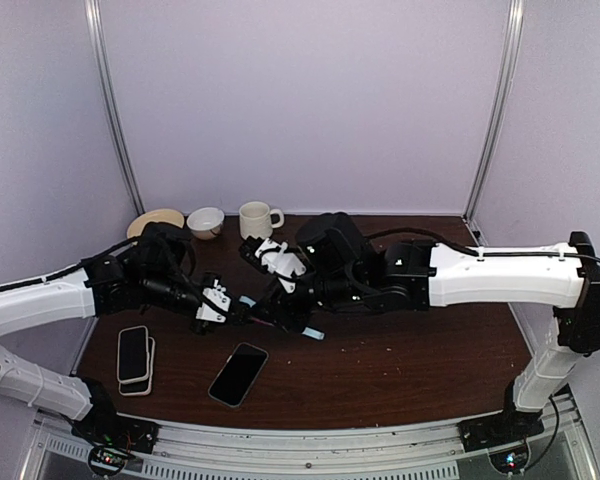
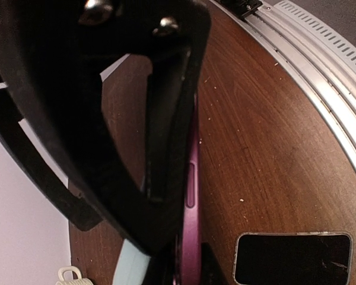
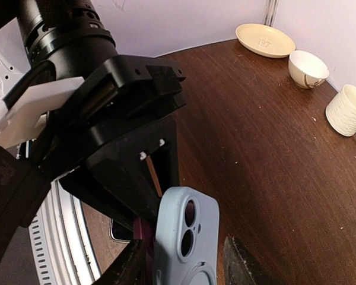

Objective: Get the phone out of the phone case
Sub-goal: Pick up the phone case from the phone.

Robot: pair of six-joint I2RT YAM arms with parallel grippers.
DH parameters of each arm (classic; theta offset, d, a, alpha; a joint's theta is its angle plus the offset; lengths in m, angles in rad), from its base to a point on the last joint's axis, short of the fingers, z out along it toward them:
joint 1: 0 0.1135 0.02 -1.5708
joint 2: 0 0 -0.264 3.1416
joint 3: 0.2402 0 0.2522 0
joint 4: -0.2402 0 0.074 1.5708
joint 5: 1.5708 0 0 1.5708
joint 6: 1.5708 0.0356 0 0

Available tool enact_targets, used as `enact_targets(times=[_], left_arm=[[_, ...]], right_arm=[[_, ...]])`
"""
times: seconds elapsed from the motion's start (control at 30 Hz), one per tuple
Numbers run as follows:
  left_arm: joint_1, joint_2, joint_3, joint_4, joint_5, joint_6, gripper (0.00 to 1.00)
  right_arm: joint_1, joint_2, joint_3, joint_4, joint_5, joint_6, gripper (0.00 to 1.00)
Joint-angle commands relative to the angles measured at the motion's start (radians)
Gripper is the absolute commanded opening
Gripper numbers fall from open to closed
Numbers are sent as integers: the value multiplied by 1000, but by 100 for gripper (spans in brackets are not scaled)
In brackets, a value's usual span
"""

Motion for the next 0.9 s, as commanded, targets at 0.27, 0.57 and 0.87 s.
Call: enact_targets(times=[0.27, 0.57, 0.87], left_arm=[[-8, -39, 4, 98, 53, -22, 0], [-8, -55, -6, 114, 45, -20, 0], [-9, -83, -24, 136, 26, -18, 0]], right_arm=[[19, 48, 52, -38, 65, -14, 38], [28, 80, 89, -93, 94, -39, 26], [30, 82, 81, -126, 150, -39, 21]])
